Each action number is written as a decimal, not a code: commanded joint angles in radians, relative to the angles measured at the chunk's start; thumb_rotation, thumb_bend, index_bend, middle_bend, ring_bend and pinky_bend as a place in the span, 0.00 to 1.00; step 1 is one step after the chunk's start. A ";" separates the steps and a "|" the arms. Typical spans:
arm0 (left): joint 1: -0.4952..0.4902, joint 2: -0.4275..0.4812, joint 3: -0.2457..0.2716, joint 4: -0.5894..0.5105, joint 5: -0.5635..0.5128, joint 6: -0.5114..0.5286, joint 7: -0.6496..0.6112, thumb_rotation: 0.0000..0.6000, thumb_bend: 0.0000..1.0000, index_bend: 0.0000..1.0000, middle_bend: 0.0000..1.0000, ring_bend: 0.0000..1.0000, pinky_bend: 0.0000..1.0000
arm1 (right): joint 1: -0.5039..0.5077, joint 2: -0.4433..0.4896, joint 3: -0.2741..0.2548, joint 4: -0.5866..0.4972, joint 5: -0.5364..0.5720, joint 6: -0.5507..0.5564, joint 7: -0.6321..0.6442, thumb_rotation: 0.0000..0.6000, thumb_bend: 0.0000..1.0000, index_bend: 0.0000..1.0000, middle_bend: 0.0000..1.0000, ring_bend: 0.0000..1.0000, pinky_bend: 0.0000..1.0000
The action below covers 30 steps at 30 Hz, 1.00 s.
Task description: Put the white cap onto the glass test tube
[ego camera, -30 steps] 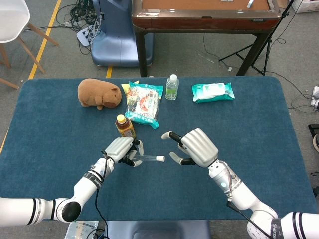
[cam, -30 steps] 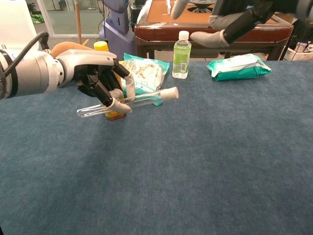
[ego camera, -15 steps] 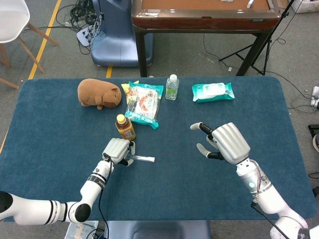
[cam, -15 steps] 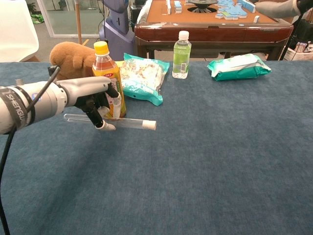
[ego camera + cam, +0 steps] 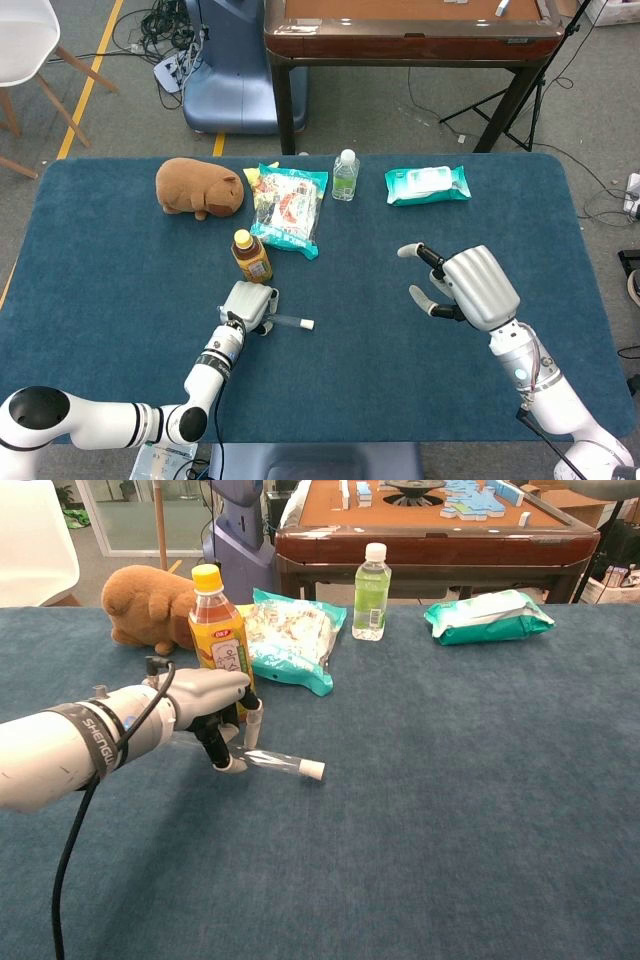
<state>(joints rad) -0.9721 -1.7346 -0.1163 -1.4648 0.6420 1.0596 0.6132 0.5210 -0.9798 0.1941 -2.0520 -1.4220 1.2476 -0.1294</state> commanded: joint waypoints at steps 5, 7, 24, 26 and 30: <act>0.003 0.008 -0.013 -0.011 -0.035 -0.026 0.040 1.00 0.26 0.42 0.86 0.91 1.00 | -0.004 0.001 0.005 0.004 0.006 -0.004 0.006 1.00 0.36 0.32 1.00 1.00 1.00; 0.005 0.017 -0.016 -0.022 -0.040 -0.030 0.044 1.00 0.26 0.39 0.85 0.91 1.00 | -0.006 0.002 0.007 0.004 0.008 -0.004 0.007 1.00 0.36 0.32 1.00 1.00 1.00; 0.223 0.440 0.052 -0.367 0.230 0.061 -0.188 1.00 0.26 0.43 0.76 0.80 1.00 | -0.131 0.118 -0.038 0.040 0.139 0.021 0.027 1.00 0.36 0.30 0.86 0.93 0.98; 0.267 0.473 0.059 -0.354 0.286 0.102 -0.242 1.00 0.26 0.44 0.73 0.77 0.99 | -0.153 0.115 -0.052 0.069 0.156 0.029 0.025 1.00 0.36 0.30 0.78 0.86 0.94; 0.351 0.513 0.078 -0.304 0.398 0.202 -0.320 1.00 0.26 0.44 0.67 0.67 0.87 | -0.193 0.104 -0.073 0.117 0.187 0.054 0.000 1.00 0.36 0.30 0.62 0.66 0.80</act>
<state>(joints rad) -0.6721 -1.2579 -0.0585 -1.7959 0.9722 1.1978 0.3498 0.3430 -0.8708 0.1319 -1.9506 -1.2473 1.2903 -0.1201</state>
